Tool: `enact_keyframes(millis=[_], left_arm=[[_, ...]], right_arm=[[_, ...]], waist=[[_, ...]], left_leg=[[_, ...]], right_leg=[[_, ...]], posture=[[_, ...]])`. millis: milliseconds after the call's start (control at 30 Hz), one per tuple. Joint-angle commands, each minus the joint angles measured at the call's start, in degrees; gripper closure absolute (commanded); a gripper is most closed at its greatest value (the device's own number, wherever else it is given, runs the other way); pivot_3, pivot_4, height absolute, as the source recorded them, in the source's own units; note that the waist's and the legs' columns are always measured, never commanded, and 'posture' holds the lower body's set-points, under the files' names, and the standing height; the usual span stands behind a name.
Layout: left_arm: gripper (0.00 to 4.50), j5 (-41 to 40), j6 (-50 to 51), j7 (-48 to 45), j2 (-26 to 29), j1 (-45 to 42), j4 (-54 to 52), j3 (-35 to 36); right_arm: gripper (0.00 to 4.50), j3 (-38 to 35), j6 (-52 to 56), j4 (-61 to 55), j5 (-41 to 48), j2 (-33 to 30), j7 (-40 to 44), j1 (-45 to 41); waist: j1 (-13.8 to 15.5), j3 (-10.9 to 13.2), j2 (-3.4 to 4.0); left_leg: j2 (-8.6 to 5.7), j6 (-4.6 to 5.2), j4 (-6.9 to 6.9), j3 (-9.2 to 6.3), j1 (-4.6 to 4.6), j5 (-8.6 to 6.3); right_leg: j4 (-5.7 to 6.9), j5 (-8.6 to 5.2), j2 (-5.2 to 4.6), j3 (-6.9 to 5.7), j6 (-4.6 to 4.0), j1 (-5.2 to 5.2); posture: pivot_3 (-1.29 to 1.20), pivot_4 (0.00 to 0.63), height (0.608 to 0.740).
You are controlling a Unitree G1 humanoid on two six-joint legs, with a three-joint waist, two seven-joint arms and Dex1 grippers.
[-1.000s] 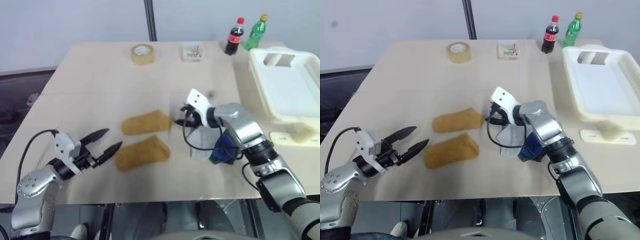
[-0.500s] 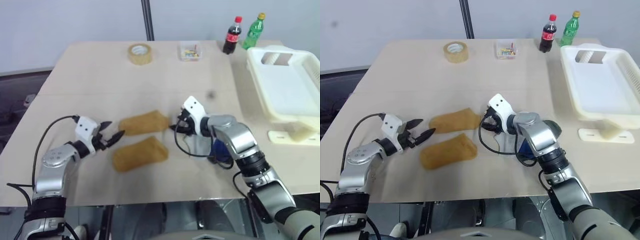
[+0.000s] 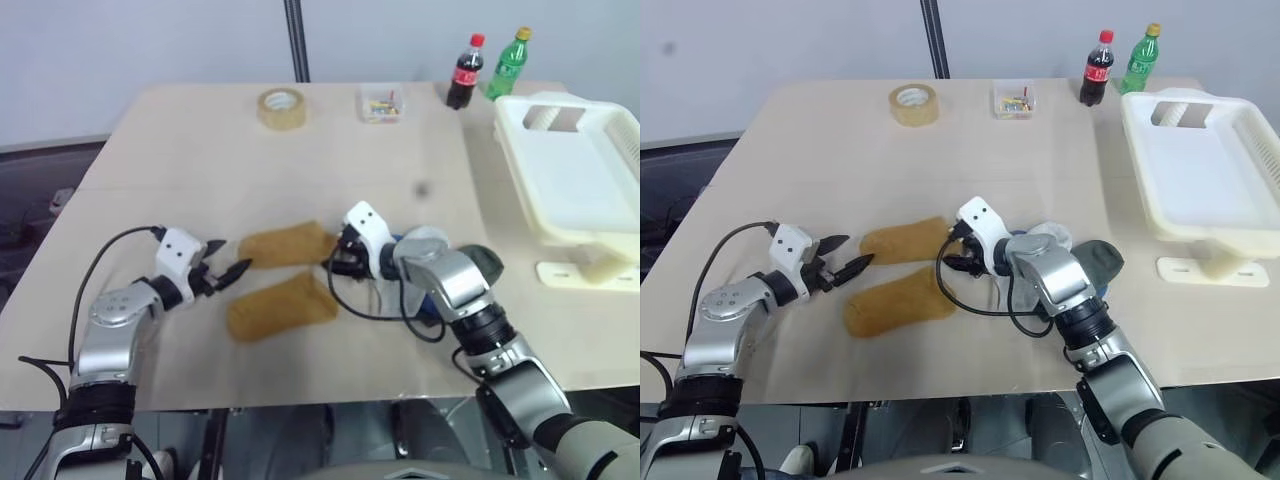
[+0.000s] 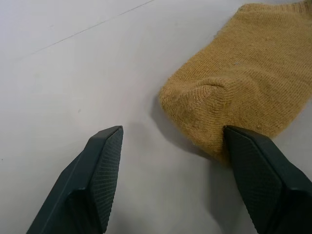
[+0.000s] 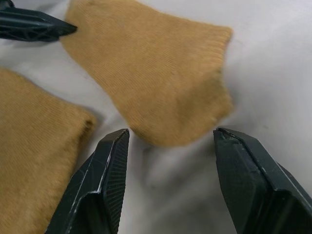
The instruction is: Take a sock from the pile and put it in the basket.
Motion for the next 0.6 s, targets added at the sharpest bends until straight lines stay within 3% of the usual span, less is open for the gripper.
enact_keyframes(millis=[33,100,233,300,600], left_arm=[[1.51,0.7,0.6,-0.7,-0.3,1.0,-0.8,-1.6],[2.01,0.5,0.6,-0.7,-0.3,1.4,-1.3,-1.5],[3.75,0.7,0.3,-0.8,0.0,2.0,-1.4,-1.5],[4.41,0.5,0.4,-0.9,0.1,2.3,-1.9,-1.4],[4.41,-1.6,0.1,-1.4,-0.7,3.2,-4.5,-0.4]], right_arm=[[2.18,1.2,-2.1,0.3,-1.0,0.8,-1.0,-2.3],[2.78,1.1,-2.6,0.7,-1.0,1.0,-1.4,-2.5],[4.49,1.1,-3.1,0.6,-1.2,0.7,-1.5,-2.4],[4.50,1.2,-3.4,0.4,-1.3,0.4,-1.4,-2.1],[4.50,1.7,-4.1,-2.2,-1.5,-1.1,-1.1,-1.2]], waist=[[0.0,0.0,0.00],[0.1,0.0,0.00],[0.0,0.0,0.00],[0.0,0.0,0.00],[-0.1,0.0,0.01]], left_leg=[[0.00,0.00,0.00,0.00,0.00,0.00],[-0.01,0.00,0.00,0.00,0.00,0.00],[0.00,0.00,0.00,-0.01,0.01,0.00],[0.01,0.00,0.00,-0.01,0.02,0.00],[0.01,0.00,-0.01,0.00,0.00,0.00]], right_leg=[[0.00,0.00,0.00,0.00,0.00,0.00],[-0.01,0.00,-0.03,0.00,0.00,0.00],[0.01,0.00,-0.02,0.00,0.00,0.00],[0.02,0.00,-0.01,0.00,0.00,0.00],[-0.02,0.00,-0.02,0.01,0.00,0.00]], posture=[[0.00,0.150,0.740],[0.00,0.150,0.740],[0.00,0.150,0.740],[0.00,0.150,0.740],[0.00,0.150,0.740]])
